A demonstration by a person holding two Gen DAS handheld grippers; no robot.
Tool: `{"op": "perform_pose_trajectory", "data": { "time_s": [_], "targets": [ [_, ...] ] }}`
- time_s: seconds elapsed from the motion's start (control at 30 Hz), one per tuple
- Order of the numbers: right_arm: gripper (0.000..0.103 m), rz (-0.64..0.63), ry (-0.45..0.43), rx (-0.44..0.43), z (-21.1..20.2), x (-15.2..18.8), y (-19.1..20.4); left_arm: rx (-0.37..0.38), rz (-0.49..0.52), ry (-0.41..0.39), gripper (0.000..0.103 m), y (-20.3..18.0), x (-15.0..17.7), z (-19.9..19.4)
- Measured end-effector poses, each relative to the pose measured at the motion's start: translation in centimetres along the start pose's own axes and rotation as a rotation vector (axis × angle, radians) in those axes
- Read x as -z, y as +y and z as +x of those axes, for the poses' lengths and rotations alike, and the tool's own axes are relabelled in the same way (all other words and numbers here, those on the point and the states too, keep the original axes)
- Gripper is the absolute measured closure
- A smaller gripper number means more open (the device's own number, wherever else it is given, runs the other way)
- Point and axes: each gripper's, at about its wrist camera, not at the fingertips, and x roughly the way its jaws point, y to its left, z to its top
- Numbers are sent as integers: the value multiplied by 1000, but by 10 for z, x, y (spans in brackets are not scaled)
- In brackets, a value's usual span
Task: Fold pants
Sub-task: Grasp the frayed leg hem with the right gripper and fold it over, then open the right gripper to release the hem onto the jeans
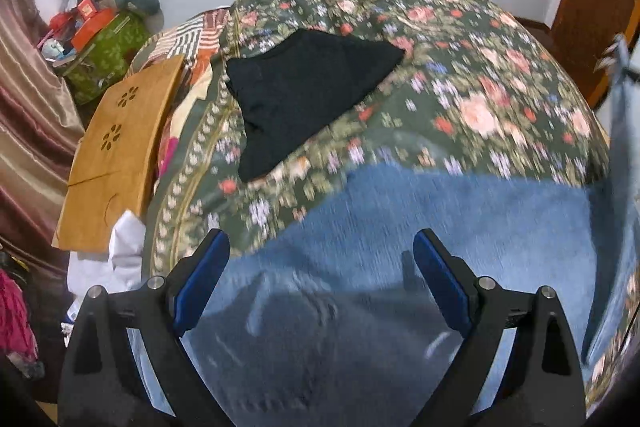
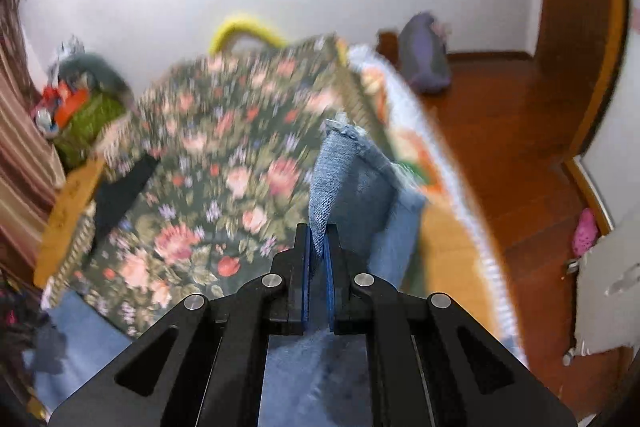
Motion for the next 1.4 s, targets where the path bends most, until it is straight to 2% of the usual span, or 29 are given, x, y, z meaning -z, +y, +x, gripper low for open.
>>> {"op": "perform_pose_trajectory", "data": {
  "time_s": [0.2, 0.33, 0.57, 0.77, 0.93, 1.2, 1.27, 1.4],
  "targets": [
    [98, 29, -117, 6, -86, -3, -33, 1, 59, 70, 9, -29, 37, -2],
    [98, 17, -120, 19, -113, 17, -46, -23, 87, 61, 9, -52, 57, -8],
    [98, 45, -9, 57, -99, 72, -81, -21, 93, 56, 9, -73, 68, -13],
    [98, 108, 98, 70, -68, 122, -115, -6, 34, 59, 6, -68, 70, -10],
    [97, 124, 152, 95, -45, 151, -124, 12, 2, 59, 4, -65, 73, -9],
    [96, 163, 208, 130, -28, 184, -136, 18, 1, 49, 3, -64, 75, -9],
    [88, 165, 203, 157, -33, 183, -134, 27, -3, 47, 2, -62, 75, -9],
    [84, 118, 249, 208, -45, 180, -124, 44, -4, 49, 3, -59, 75, -10]
  ]
}}
